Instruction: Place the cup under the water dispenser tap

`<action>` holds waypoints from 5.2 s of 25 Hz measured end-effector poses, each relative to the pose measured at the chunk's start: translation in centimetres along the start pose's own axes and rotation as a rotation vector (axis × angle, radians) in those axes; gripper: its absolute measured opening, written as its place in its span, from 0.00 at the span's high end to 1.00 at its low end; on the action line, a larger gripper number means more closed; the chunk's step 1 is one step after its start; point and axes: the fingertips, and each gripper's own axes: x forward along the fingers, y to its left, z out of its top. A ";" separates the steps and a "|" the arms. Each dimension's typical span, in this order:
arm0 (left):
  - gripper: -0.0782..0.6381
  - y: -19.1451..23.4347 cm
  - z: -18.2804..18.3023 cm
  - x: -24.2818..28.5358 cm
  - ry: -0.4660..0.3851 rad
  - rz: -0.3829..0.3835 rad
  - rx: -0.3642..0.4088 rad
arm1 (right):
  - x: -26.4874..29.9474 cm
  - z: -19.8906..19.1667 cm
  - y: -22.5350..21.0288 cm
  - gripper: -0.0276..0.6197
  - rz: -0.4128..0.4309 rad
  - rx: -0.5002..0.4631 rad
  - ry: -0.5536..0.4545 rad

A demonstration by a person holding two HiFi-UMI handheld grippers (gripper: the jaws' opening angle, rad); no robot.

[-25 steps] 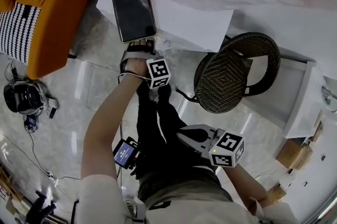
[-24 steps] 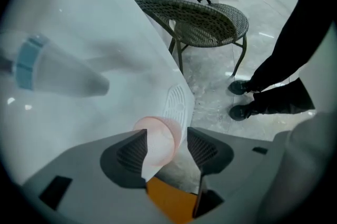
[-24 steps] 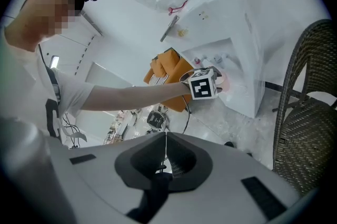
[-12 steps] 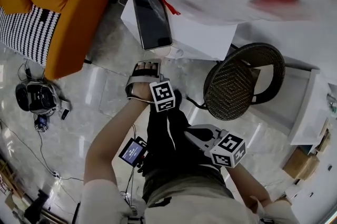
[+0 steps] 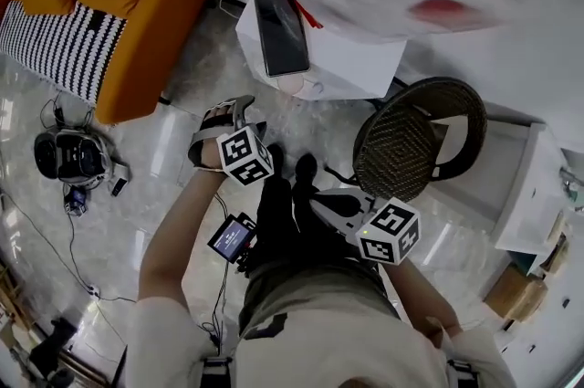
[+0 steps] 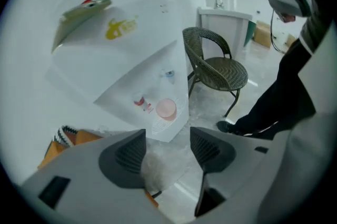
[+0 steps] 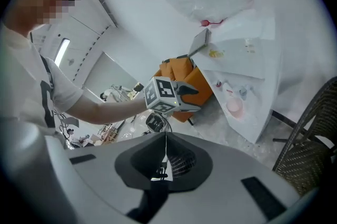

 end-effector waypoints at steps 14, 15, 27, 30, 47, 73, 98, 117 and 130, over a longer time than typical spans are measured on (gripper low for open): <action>0.54 5.3 -1.4 -14.9 -0.352 0.124 -0.458 | 0.5 6.9 4.7 0.91 0.048 -0.102 -0.075; 0.55 5.8 -1.4 -15.6 -0.373 0.145 -0.457 | 0.8 7.1 5.3 0.91 0.048 -0.122 -0.074; 0.55 4.3 -2.1 -19.3 -0.543 0.065 -0.503 | 2.8 7.1 11.5 0.91 0.106 -0.366 0.010; 0.55 3.4 -2.0 -19.7 -0.588 0.025 -0.546 | 2.9 7.2 12.3 0.92 0.104 -0.411 0.006; 0.76 0.0 3.8 -24.8 -0.674 0.003 -0.425 | -0.4 8.8 14.5 0.92 0.075 -0.634 -0.113; 0.81 -8.1 13.4 -30.3 -0.714 0.126 -0.486 | -13.5 5.1 12.4 0.92 -0.004 -0.686 -0.270; 0.81 -16.3 21.4 -33.6 -0.782 0.218 -0.514 | -22.0 -2.1 9.8 0.92 0.035 -0.558 -0.376; 0.81 -20.3 18.9 -35.8 -0.795 0.128 -0.600 | -21.9 -4.4 12.9 0.92 0.235 -0.395 -0.496; 0.81 -20.9 13.3 -39.8 -0.942 0.005 -0.592 | -17.5 -5.9 18.8 0.92 0.231 -0.416 -0.445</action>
